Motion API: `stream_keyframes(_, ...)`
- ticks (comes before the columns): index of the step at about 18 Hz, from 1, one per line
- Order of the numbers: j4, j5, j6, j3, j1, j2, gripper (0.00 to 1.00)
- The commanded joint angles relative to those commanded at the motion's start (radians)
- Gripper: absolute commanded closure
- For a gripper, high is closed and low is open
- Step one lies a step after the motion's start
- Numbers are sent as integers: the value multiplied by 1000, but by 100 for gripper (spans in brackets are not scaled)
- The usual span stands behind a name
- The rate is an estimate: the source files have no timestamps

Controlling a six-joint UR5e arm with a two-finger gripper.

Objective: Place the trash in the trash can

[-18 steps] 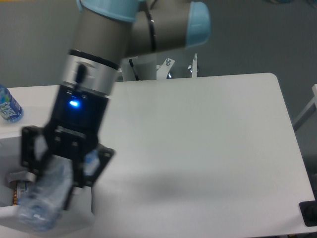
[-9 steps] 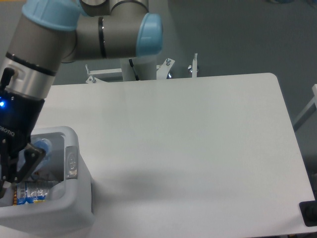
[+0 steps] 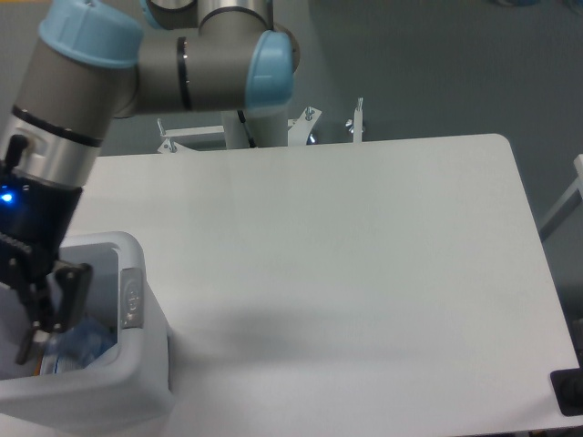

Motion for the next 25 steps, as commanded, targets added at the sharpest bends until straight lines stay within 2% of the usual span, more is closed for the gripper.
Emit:
stream_keyframes(5,-8,25,-12,0,153,38,0)
stream_keyframes(9,-14,26,4,0,252,41,0)
stream_keyframes(11,-20,26,47,0,288,46,0)
stream_keyframes(14,-72,28,174,0,322,54,0)
stream_keyframes(17,-156,28,357,-17,368,87,0)
stream_keyframes(21,-329,41,625,-48,422,150,0)
stream_keyframes(23,-432,166,777,-55,433,178,0)
stream_keyframes(25,-503,309,938,-75,431,207,0)
